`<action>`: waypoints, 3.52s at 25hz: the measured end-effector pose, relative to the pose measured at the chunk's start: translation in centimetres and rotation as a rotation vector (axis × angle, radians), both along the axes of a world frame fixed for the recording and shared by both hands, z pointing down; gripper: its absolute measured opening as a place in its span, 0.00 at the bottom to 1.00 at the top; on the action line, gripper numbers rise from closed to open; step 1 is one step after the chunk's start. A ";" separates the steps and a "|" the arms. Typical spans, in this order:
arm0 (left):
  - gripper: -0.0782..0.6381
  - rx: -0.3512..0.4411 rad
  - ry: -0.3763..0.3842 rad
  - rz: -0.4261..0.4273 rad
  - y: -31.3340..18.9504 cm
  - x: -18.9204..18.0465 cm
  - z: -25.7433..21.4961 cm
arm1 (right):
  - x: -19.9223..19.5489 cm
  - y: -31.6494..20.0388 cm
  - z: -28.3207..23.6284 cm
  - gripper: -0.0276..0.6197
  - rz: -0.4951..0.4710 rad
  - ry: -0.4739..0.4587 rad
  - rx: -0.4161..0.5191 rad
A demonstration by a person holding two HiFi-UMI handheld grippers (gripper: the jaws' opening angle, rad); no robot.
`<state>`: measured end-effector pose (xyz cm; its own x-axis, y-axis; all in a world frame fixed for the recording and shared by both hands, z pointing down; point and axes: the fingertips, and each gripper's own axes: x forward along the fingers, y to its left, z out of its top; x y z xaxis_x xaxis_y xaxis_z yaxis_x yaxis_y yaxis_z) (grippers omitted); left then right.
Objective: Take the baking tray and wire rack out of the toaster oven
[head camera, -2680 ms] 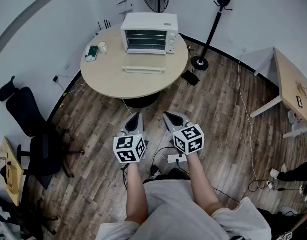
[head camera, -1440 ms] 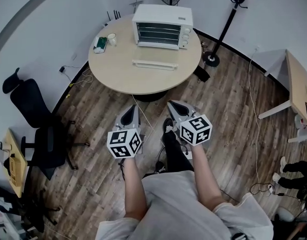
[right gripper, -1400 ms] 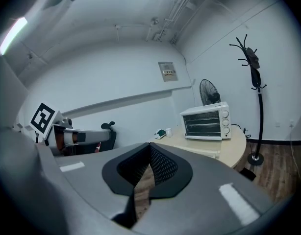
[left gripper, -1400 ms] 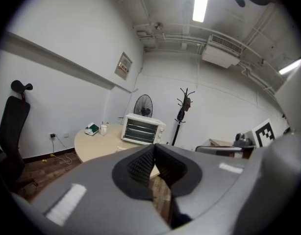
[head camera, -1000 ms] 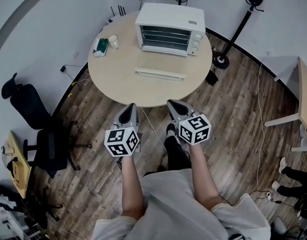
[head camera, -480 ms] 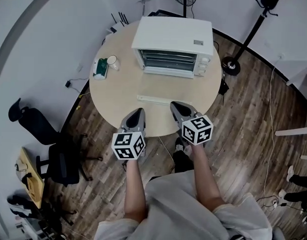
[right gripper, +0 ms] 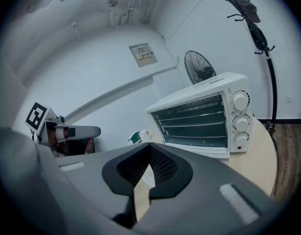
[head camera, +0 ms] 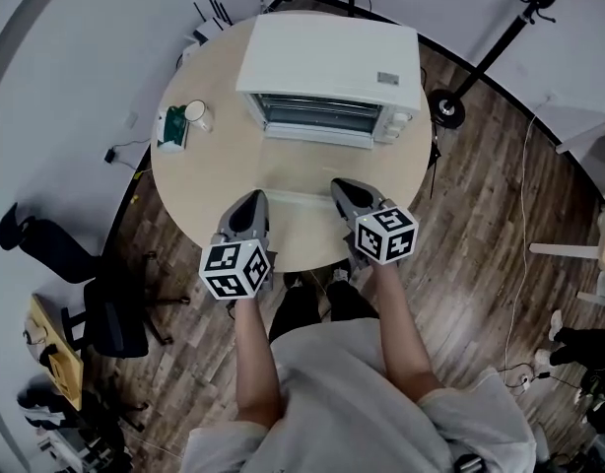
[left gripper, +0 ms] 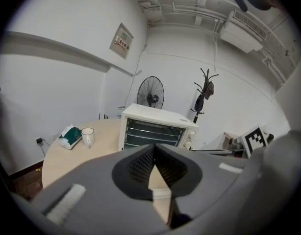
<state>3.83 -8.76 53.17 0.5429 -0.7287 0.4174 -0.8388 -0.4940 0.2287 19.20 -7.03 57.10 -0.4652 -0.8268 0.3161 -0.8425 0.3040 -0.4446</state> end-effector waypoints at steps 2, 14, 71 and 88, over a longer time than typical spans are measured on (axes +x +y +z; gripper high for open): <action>0.19 -0.008 0.005 -0.003 -0.9 -0.6 0.2 | -0.1 -1.3 0.6 0.04 0.014 -0.006 -0.016; 0.19 -0.015 0.083 0.218 -8.3 0.4 0.9 | -3.7 -9.8 2.1 0.04 0.173 -0.051 -0.029; 0.19 -0.108 0.149 0.362 -12.8 -0.5 5.7 | 5.4 -22.0 12.3 0.18 0.785 -0.973 0.066; 0.19 -0.139 0.122 0.343 -13.6 -2.0 7.4 | 5.5 -25.5 13.6 0.18 0.862 -1.107 0.094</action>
<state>1.81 -22.32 60.53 0.7973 -0.4369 0.4164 -0.5924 -0.6986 0.4013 24.74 -32.54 70.74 0.2238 -0.9732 0.0530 -0.0079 -0.0562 -0.9984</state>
